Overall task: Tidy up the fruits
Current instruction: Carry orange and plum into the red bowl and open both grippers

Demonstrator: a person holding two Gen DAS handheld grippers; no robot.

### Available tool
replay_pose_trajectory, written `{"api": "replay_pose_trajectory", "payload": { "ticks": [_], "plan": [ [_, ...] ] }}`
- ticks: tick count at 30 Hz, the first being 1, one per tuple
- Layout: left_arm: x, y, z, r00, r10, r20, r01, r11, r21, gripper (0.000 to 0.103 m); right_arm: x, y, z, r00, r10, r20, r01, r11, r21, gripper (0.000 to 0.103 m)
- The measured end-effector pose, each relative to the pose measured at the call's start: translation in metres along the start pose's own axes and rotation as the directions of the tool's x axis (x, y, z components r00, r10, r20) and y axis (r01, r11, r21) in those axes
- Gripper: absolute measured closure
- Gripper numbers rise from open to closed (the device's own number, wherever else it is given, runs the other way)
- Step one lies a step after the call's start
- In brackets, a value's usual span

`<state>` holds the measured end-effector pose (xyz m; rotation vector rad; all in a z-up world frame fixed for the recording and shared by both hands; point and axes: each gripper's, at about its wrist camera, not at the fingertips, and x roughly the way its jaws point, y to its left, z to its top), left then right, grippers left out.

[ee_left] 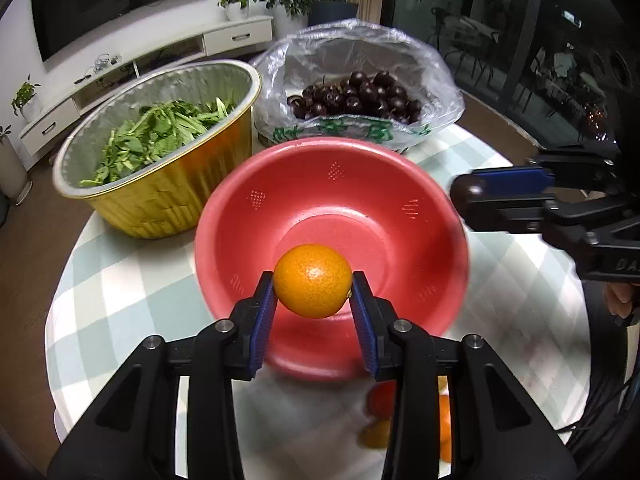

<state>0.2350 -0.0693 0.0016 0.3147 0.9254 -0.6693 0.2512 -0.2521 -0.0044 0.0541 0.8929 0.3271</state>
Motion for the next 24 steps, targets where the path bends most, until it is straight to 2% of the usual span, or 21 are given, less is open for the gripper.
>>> {"api": "replay_pose_trajectory", "payload": {
  "ticks": [6,17,18,21,22,23,24],
  "plan": [
    [0.03,-0.004,0.007,0.998,0.01,-0.059,-0.007,0.999,0.039,0.068,0.04,-0.007,0.016,0.997,-0.035,-0.067,0.033,0.999,-0.019,0.074],
    [0.06,-0.007,0.003,0.993,0.029,-0.116,-0.023,0.998,0.055,0.067,0.076,-0.005,0.021,0.986,-0.085,-0.141,0.076,0.995,-0.068,0.073],
    [0.06,-0.008,0.002,0.993,0.03,-0.113,-0.024,0.998,0.054,0.064,0.078,-0.003,0.019,0.985,-0.093,-0.143,0.082,0.993,-0.079,0.073],
    [0.06,-0.008,0.004,0.994,0.039,-0.099,-0.034,0.998,0.05,0.045,0.083,0.001,0.019,0.983,-0.109,-0.149,0.094,0.99,-0.101,0.071],
    [0.06,-0.008,0.005,0.994,0.043,-0.096,-0.038,0.998,0.053,0.042,0.083,0.001,0.019,0.983,-0.111,-0.149,0.096,0.99,-0.102,0.068],
    [0.059,-0.009,0.005,0.994,0.045,-0.095,-0.039,0.998,0.055,0.041,0.083,0.001,0.019,0.983,-0.11,-0.147,0.096,0.99,-0.099,0.058],
    [0.058,-0.009,0.005,0.995,0.043,-0.094,-0.038,0.998,0.055,0.041,0.083,0.001,0.02,0.984,-0.108,-0.143,0.095,0.991,-0.097,0.054]
  ]
}}
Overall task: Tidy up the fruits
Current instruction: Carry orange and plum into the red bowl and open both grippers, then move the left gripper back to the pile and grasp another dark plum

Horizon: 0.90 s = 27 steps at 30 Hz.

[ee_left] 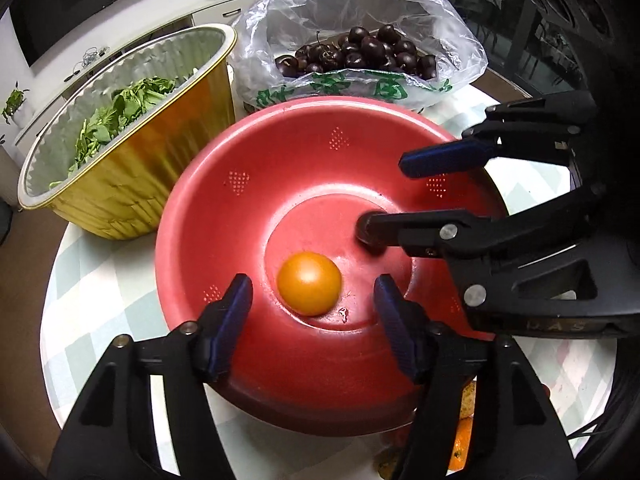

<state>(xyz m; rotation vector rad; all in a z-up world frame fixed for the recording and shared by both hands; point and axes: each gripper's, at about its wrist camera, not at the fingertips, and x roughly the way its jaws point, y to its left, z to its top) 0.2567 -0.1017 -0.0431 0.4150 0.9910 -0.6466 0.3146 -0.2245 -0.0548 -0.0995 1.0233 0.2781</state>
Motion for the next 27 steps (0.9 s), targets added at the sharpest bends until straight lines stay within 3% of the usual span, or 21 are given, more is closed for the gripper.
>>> {"api": "replay_pose_trajectory", "payload": {
  "ticks": [5,7,10,16,18,21,27],
  "plan": [
    [-0.012,0.002,-0.008,1.0,-0.005,0.009,0.005,1.0,-0.013,0.041,-0.005,0.0,0.002,1.0,-0.006,0.019,0.006,1.0,0.0,0.054],
    [-0.023,0.001,-0.014,1.0,-0.004,0.026,0.005,1.0,-0.022,0.034,-0.012,-0.001,0.0,0.999,-0.003,0.035,0.003,1.0,0.002,0.051],
    [-0.041,-0.002,-0.023,0.998,-0.01,0.065,0.013,0.999,-0.043,0.026,-0.024,-0.002,-0.003,0.998,0.015,0.063,-0.016,1.0,0.018,0.036],
    [-0.082,-0.014,-0.058,0.991,-0.008,0.132,0.022,0.995,-0.101,0.019,-0.049,0.002,-0.013,0.994,0.019,0.109,-0.021,1.0,0.021,0.035],
    [-0.095,-0.022,-0.076,0.99,-0.017,0.143,0.034,0.993,-0.116,0.013,-0.065,0.0,-0.023,0.989,0.034,0.142,-0.039,0.998,0.039,0.035],
    [-0.114,-0.04,-0.112,0.988,-0.041,0.147,0.059,0.991,-0.118,0.013,-0.091,-0.001,-0.052,0.98,0.076,0.183,-0.091,0.993,0.076,0.035],
    [-0.129,-0.083,-0.177,0.985,-0.111,0.134,0.129,0.982,-0.14,0.011,-0.119,0.018,-0.134,0.974,0.121,0.194,-0.141,0.986,0.093,0.035]
  ]
}}
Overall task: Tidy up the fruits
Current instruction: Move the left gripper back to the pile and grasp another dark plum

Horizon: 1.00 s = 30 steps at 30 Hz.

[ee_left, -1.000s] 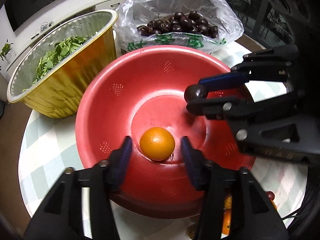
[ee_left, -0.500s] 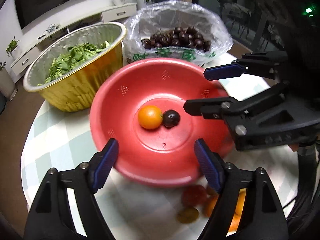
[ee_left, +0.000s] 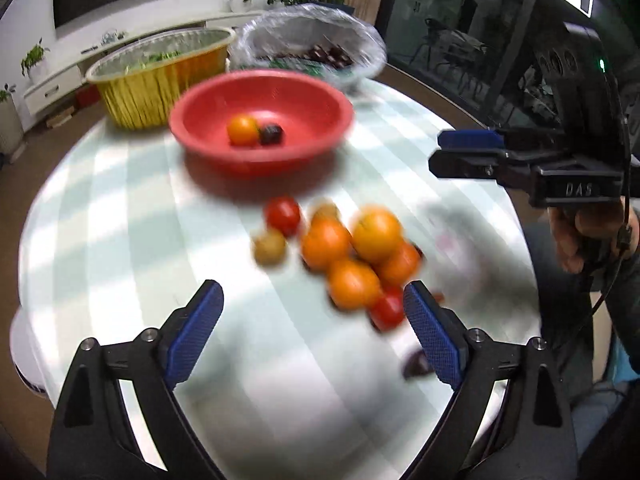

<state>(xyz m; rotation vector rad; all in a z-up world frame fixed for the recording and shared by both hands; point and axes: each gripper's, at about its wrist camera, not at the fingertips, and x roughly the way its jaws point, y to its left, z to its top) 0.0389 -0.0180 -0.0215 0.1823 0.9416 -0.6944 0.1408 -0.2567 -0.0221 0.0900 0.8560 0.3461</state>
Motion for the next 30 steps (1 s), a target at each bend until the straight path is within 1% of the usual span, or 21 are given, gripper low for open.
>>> {"api": "replay_pose_trajectory", "payload": {
  "ticks": [3,5,7,9,12,14,16,20,22,23,25,27,29,30],
  "plan": [
    [0.001,-0.022,-0.022,1.0,0.009,-0.028,-0.009,1.0,0.004,0.011,-0.008,0.009,-0.041,1.0,-0.007,-0.025,0.008,1.0,0.022,0.035],
    [0.0,-0.039,-0.036,0.999,0.019,-0.032,-0.018,1.0,0.023,0.011,-0.011,0.018,-0.061,0.999,-0.036,-0.029,0.036,0.999,-0.002,0.035],
    [0.002,-0.05,-0.042,0.999,0.015,-0.036,-0.014,0.999,0.029,0.011,-0.014,0.028,-0.076,0.999,-0.044,-0.029,0.043,0.999,-0.028,0.035],
    [0.007,-0.062,-0.051,0.998,0.025,-0.054,-0.023,0.999,0.036,0.011,-0.015,0.031,-0.085,0.999,-0.037,-0.028,0.036,0.999,-0.035,0.035],
    [0.019,-0.073,-0.06,0.994,0.047,-0.099,-0.044,0.998,0.035,0.011,-0.016,0.026,-0.099,0.999,-0.028,-0.035,0.028,1.0,0.001,0.035],
    [0.025,-0.078,-0.063,0.992,0.061,-0.107,-0.056,0.997,0.049,0.011,-0.012,0.021,-0.104,0.998,-0.031,-0.053,0.032,0.999,0.024,0.036],
    [0.029,-0.085,-0.066,0.991,0.077,-0.109,-0.069,0.995,0.072,0.011,-0.012,0.017,-0.107,0.997,-0.035,-0.062,0.037,0.999,0.033,0.038],
    [0.04,-0.087,-0.064,0.99,0.088,-0.115,-0.077,0.992,0.097,0.013,-0.008,0.015,-0.109,0.996,-0.034,-0.083,0.037,0.999,0.034,0.046],
    [0.042,-0.088,-0.063,0.99,0.093,-0.107,-0.082,0.991,0.107,0.021,-0.006,0.016,-0.11,0.995,-0.03,-0.091,0.033,0.999,0.031,0.05],
    [0.041,-0.087,-0.062,0.99,0.093,-0.102,-0.083,0.992,0.1,0.024,-0.005,0.017,-0.111,0.995,-0.027,-0.094,0.03,0.999,0.028,0.05],
    [0.041,-0.082,-0.059,0.991,0.092,-0.097,-0.083,0.992,0.09,0.034,-0.003,0.019,-0.111,0.995,-0.024,-0.102,0.026,0.999,0.021,0.052],
    [0.04,-0.079,-0.056,0.991,0.1,-0.093,-0.092,0.992,0.088,0.041,-0.001,0.02,-0.111,0.994,-0.02,-0.106,0.022,1.0,0.017,0.054],
    [0.04,-0.076,-0.055,0.992,0.092,-0.091,-0.085,0.993,0.083,0.045,0.0,0.023,-0.109,0.994,-0.018,-0.109,0.019,1.0,0.009,0.054],
    [0.04,-0.076,-0.053,0.992,0.083,-0.09,-0.076,0.994,0.081,0.051,0.001,0.024,-0.109,0.994,-0.018,-0.111,0.018,1.0,0.003,0.055]
  ]
}}
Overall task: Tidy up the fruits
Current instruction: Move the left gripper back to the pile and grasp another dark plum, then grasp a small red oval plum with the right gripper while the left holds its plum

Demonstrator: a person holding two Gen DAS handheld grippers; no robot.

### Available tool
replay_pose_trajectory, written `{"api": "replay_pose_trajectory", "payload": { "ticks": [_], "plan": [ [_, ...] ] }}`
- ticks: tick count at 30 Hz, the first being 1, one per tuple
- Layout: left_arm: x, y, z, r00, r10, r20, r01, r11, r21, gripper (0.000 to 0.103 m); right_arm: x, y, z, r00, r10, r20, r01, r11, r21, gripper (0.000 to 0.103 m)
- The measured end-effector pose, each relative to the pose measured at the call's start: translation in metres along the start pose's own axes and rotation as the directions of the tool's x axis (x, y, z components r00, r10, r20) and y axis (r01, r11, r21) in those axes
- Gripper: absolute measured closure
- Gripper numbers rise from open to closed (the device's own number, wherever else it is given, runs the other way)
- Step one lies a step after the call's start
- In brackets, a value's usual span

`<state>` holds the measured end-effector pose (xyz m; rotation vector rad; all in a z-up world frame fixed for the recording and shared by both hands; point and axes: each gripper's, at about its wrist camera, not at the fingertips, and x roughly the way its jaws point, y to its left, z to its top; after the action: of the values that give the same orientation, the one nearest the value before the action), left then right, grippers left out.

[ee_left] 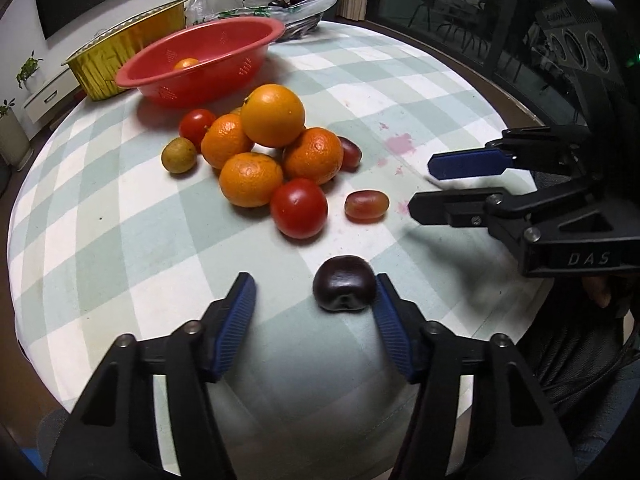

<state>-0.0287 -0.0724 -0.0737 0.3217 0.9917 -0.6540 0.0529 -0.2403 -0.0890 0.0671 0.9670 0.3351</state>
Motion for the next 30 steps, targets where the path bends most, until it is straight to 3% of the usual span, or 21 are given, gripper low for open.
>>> {"api": "replay_pose_trajectory", "payload": {
  "ticks": [2,5,11,30],
  "plan": [
    [0.0,-0.002,0.001,1.0,-0.006,0.001,0.006,1.0,0.006,0.058,0.001,0.002,0.001,1.0,0.001,-0.003,-0.001,1.0,-0.01,0.057],
    [0.0,-0.007,0.001,1.0,0.013,-0.001,-0.013,1.0,0.028,0.059,0.003,0.004,0.002,1.0,0.0,-0.012,0.0,1.0,-0.024,0.058],
    [-0.002,-0.006,0.001,1.0,-0.027,-0.001,0.027,1.0,0.007,0.075,0.006,0.01,0.006,1.0,0.001,-0.027,-0.003,0.998,-0.059,0.062],
    [-0.021,0.019,-0.014,0.997,-0.064,0.034,0.067,0.993,-0.092,0.076,0.034,0.029,0.024,0.995,-0.029,-0.096,0.007,0.977,-0.215,0.065]
  ]
}}
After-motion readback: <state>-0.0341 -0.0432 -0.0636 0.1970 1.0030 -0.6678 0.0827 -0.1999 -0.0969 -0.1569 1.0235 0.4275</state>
